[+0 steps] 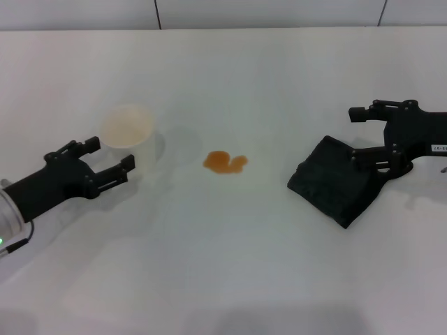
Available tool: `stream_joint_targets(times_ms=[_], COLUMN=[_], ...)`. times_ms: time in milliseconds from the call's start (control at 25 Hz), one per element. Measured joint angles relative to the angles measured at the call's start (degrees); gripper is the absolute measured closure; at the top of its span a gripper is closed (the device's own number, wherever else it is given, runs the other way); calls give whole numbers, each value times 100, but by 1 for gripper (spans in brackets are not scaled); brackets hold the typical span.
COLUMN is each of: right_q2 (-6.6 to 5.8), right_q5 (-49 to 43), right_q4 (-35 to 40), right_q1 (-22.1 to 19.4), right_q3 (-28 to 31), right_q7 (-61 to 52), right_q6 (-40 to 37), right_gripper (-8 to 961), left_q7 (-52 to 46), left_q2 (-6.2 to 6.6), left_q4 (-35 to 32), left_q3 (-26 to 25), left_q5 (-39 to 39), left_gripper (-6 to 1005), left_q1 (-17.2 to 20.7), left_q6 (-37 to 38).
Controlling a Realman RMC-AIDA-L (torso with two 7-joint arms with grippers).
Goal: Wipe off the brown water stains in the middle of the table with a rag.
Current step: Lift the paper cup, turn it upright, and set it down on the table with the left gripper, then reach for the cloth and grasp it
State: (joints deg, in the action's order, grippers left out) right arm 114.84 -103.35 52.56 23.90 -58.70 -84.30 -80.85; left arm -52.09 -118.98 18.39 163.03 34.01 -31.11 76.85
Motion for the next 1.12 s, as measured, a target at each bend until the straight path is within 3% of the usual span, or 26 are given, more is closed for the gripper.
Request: stream_joint_targets(times_ms=[320,520,680,920,1000,1120], right_q2=[4,4,4,3,3,9], right_q5=[-1,-1,-1,-1,-1,-1], right_q4=[0,-1,-1,-1,-1,-19], right_q1=[1,-6,-23,-17,-22,-29], right_q3=[0,0,0,0,0,0], right_q7=[3,5,16,17,17,18], right_q6=[-3,-22,-24,-32,-23,-11], right_gripper=[98,99,99,99,99,99], left_q7=[-1013,-2005,-2515,-3188,-3256,-3050], left_q2=[24,79,376,957,1070,1096], left_q4=[849,1899,2376,2438,2457,2477], left_q3=[8,9,12,18,18,18], left_q5=[-371,-793,-885,-1636,-1992,-2351], left_gripper=[129,131,132,134,134,135], left_q1=[-82,-232,-317,-716,-905,-1134], left_q6=[804,1729,2785,3237,3223,3195])
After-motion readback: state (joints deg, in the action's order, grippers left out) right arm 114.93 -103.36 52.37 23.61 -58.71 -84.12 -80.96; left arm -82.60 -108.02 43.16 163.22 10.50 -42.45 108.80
